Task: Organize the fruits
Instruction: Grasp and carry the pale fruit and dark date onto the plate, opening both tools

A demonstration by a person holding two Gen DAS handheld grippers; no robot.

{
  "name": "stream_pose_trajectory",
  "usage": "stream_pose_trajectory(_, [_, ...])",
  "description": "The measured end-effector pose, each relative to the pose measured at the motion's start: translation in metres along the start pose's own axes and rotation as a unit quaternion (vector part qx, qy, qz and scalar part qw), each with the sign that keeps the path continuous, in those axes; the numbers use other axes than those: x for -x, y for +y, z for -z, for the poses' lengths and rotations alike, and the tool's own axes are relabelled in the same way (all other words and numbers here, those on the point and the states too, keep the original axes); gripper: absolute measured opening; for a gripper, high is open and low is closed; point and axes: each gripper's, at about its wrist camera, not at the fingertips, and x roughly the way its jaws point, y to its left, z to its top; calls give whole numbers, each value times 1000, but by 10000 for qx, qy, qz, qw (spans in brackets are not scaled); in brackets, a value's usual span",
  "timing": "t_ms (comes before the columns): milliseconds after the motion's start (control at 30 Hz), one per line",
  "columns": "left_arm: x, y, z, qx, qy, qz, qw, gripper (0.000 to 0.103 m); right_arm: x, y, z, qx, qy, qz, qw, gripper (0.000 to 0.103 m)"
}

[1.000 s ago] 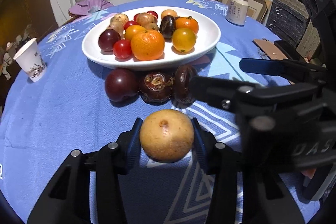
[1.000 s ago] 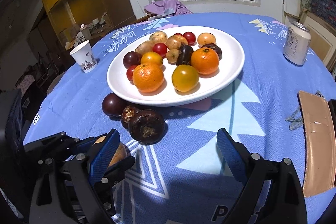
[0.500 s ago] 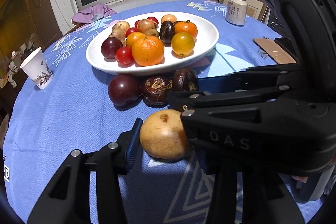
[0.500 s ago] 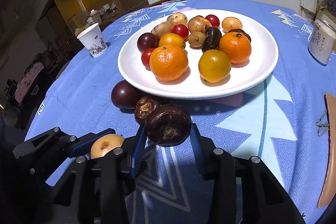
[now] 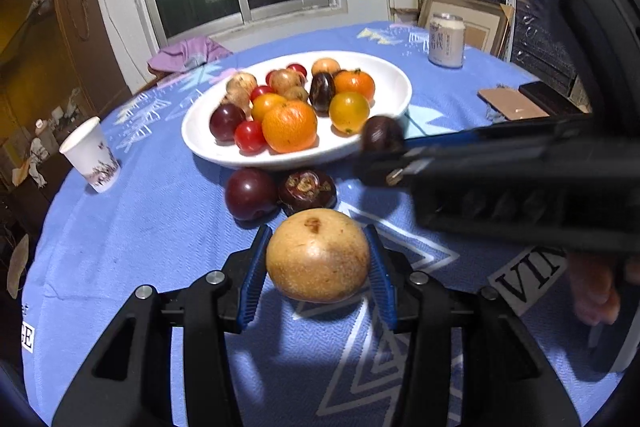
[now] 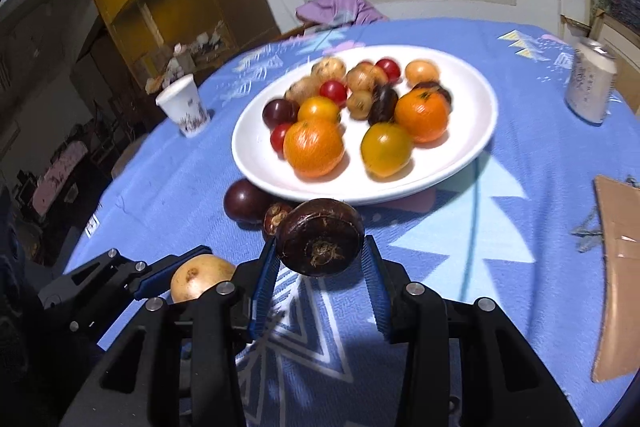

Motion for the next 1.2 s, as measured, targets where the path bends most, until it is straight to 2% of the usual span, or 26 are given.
stream_pose_trajectory(100, [14,14,-9,221,-193,65,9995,46,29,-14,-10,-270,-446,-23,9986,42])
stream_pose_trajectory(200, [23,36,-31,520,-323,120,9981,46,49,-28,-28,-417,-826,182,9955,42])
stream_pose_trajectory(267, [23,50,-55,571,-416,-54,9975,46,55,-36,-47,-489,-934,286,9940,42])
stream_pose_trajectory(433, [1,75,-108,884,-473,-126,9949,46,48,-44,-94,-494,-1045,435,9924,42])
stream_pose_trajectory(633, [-56,89,-133,1247,-248,-116,9918,46,-8,-45,-115,-326,-789,616,9944,42])
stream_pose_trajectory(833, [-100,95,-135,1154,-20,-327,9928,46,-53,-47,-129,-152,-495,783,9956,42])
stream_pose_trajectory(1067, [-132,95,-128,1052,174,-304,9938,46,-94,-49,-130,-91,-223,825,9963,42])
stream_pose_trajectory(1200, [-136,90,-129,932,138,-367,9949,46,-99,-53,-129,-136,-157,806,9965,42])
